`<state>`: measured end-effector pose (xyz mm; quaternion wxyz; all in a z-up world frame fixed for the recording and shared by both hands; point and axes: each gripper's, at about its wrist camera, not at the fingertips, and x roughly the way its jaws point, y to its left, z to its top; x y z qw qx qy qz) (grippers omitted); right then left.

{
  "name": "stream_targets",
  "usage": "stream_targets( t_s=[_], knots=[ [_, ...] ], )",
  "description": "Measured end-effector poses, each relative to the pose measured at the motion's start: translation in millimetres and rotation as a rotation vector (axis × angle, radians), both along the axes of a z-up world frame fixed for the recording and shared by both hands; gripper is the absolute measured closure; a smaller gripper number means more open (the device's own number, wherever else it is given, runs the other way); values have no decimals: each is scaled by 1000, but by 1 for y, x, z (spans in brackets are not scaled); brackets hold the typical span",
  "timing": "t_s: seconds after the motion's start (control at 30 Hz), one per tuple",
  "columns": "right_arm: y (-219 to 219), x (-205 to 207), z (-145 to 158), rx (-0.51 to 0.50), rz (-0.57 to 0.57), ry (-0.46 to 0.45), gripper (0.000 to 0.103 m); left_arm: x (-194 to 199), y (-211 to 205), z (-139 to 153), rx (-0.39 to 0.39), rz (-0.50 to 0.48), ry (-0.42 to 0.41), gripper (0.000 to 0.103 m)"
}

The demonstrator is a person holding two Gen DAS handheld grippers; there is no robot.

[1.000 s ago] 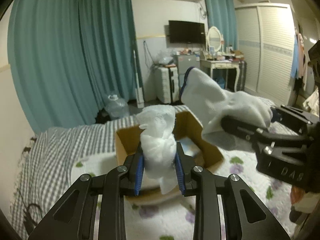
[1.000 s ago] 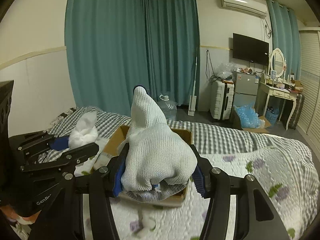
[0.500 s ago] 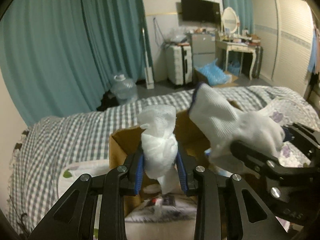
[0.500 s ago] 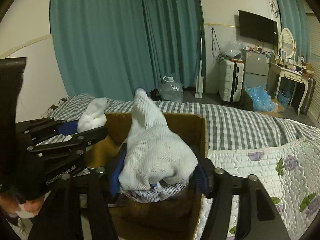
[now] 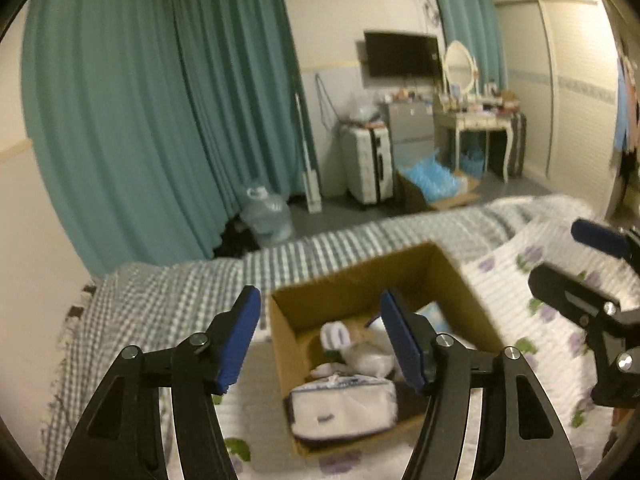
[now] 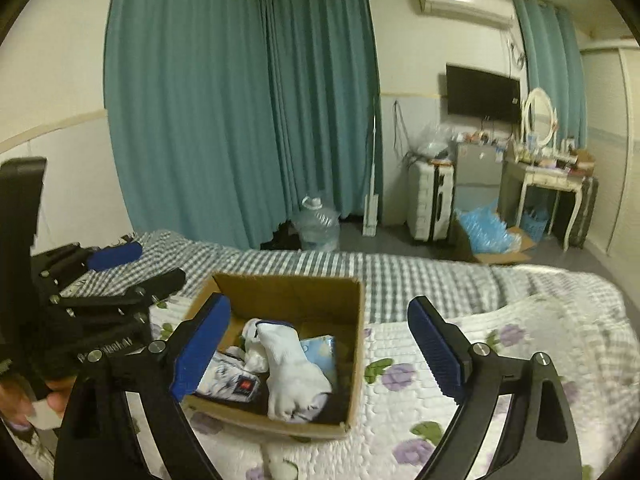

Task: Organize soft objects
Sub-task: 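Carry the glove and tissue over the box and open both grippers, then lower the right gripper and grasp the white foam piece on the quilt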

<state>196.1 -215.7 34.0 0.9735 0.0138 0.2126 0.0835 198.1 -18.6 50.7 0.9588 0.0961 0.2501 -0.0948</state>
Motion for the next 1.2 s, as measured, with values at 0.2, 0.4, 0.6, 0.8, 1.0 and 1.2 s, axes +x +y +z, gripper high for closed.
stream_targets(
  t_s=[0.2, 0.4, 0.6, 0.8, 1.0, 1.2],
  knots=[
    [4, -71, 58, -45, -21, -77, 2, -69, 23, 58, -54, 14, -124, 19],
    [23, -128, 101, -102, -24, -127, 1, -126, 59, 99, -134, 24, -186, 10],
    [41, -155, 100, -92, 16, -106, 1, -161, 74, 105, -115, 84, -198, 10],
    [61, -141, 54, -135, 38, -34, 1, -161, 78, 64, -66, 99, -151, 10],
    [68, -89, -27, -133, 55, 122, 1, -126, 77, -10, -100, 74, 4, 10],
    [61, -39, -109, -126, 32, 273, 1, -78, 65, -74, -85, 97, 134, 10]
  ],
)
